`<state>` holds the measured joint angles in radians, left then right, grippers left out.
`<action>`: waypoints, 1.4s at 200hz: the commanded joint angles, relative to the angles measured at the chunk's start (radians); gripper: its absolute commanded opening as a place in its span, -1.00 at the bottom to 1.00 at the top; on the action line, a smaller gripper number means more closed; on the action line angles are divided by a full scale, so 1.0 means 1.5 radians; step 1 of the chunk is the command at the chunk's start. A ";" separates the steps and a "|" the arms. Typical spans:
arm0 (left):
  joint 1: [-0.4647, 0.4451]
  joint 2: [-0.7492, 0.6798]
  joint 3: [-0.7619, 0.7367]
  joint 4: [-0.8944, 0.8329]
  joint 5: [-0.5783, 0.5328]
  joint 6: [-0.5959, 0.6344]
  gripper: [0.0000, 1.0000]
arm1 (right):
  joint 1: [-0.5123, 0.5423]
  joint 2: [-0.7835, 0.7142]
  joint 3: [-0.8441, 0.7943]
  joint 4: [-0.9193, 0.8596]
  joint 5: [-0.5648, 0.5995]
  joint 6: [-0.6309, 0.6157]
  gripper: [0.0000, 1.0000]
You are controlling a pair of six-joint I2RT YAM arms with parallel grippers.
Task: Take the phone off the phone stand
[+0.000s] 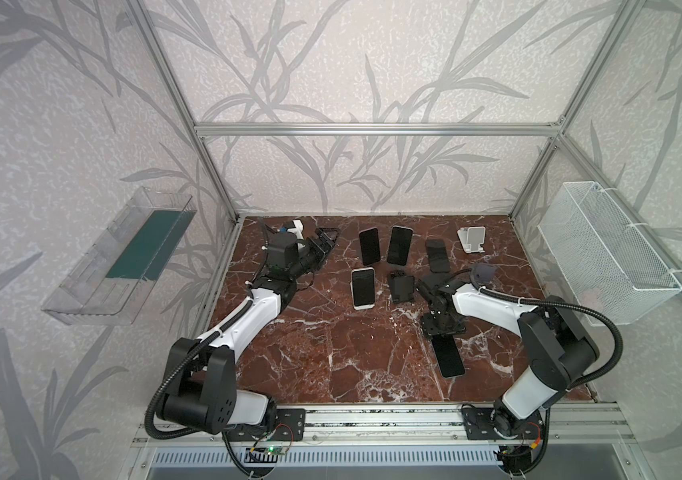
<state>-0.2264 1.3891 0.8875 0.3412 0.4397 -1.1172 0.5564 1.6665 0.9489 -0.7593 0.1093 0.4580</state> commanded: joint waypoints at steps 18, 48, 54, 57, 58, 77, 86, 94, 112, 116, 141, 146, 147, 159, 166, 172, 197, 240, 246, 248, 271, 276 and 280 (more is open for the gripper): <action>-0.001 -0.015 0.013 -0.003 -0.004 0.009 0.81 | 0.002 -0.015 -0.056 0.006 -0.012 -0.023 0.49; -0.002 -0.015 0.014 -0.003 -0.005 0.011 0.81 | -0.015 -0.028 -0.072 0.036 -0.046 -0.040 0.44; -0.002 -0.014 0.014 -0.004 -0.006 0.012 0.81 | -0.021 -0.030 -0.075 0.043 -0.055 -0.043 0.43; -0.002 -0.014 0.013 -0.005 -0.007 0.012 0.81 | -0.024 -0.030 -0.076 0.045 -0.056 -0.045 0.42; -0.002 -0.014 0.013 -0.005 -0.007 0.013 0.81 | -0.025 -0.031 -0.076 0.045 -0.056 -0.045 0.42; -0.002 -0.010 0.014 -0.006 -0.008 0.015 0.81 | -0.042 -0.036 -0.077 0.046 -0.046 -0.051 0.41; -0.002 -0.008 0.014 -0.006 -0.007 0.015 0.81 | -0.051 -0.040 -0.077 0.046 -0.042 -0.051 0.41; -0.002 -0.008 0.014 -0.006 -0.007 0.016 0.81 | -0.056 -0.042 -0.074 0.044 -0.031 -0.048 0.40; -0.001 -0.005 0.015 -0.006 -0.005 0.015 0.81 | -0.070 -0.042 -0.063 0.039 -0.021 -0.048 0.40; -0.002 -0.006 0.016 -0.006 -0.004 0.014 0.81 | -0.070 -0.042 -0.061 0.039 -0.015 -0.046 0.40; -0.002 -0.006 0.014 -0.006 -0.008 0.016 0.81 | -0.070 -0.034 -0.033 0.022 0.013 -0.054 0.41; -0.002 -0.005 0.013 -0.006 -0.007 0.017 0.81 | -0.070 -0.029 -0.026 0.015 0.019 -0.055 0.41; -0.002 -0.005 0.014 -0.006 -0.007 0.016 0.81 | -0.070 -0.028 -0.025 0.013 0.020 -0.055 0.41; -0.002 -0.003 0.015 -0.005 -0.004 0.015 0.81 | -0.071 -0.015 -0.014 -0.002 0.032 -0.061 0.43; -0.002 -0.002 0.016 -0.003 -0.001 0.014 0.81 | -0.072 -0.010 -0.011 -0.006 0.033 -0.064 0.44; -0.002 -0.002 0.016 -0.003 -0.001 0.014 0.81 | -0.072 -0.008 -0.010 -0.008 0.035 -0.064 0.44; -0.002 -0.006 0.015 -0.003 -0.003 0.014 0.81 | -0.074 -0.006 0.001 -0.011 0.042 -0.066 0.47; -0.002 -0.007 0.014 -0.005 -0.006 0.016 0.81 | -0.077 -0.013 -0.009 0.008 0.031 -0.052 0.53; -0.002 -0.006 0.014 -0.005 -0.005 0.016 0.81 | -0.077 -0.016 -0.007 0.008 0.028 -0.050 0.55; -0.002 -0.006 0.015 -0.005 -0.004 0.016 0.81 | -0.076 -0.017 -0.007 0.007 0.028 -0.050 0.56; -0.004 -0.002 0.015 -0.005 -0.003 0.015 0.81 | -0.077 -0.049 0.013 -0.017 0.029 -0.044 0.65; -0.003 -0.002 0.015 -0.004 -0.002 0.015 0.81 | -0.077 -0.061 0.020 -0.024 0.035 -0.041 0.67; -0.003 -0.002 0.016 -0.005 -0.002 0.015 0.81 | -0.076 -0.072 0.028 -0.031 0.040 -0.041 0.69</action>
<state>-0.2272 1.3891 0.8875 0.3229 0.4385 -1.1069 0.4458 1.6382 0.9352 -0.7422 0.1341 0.3775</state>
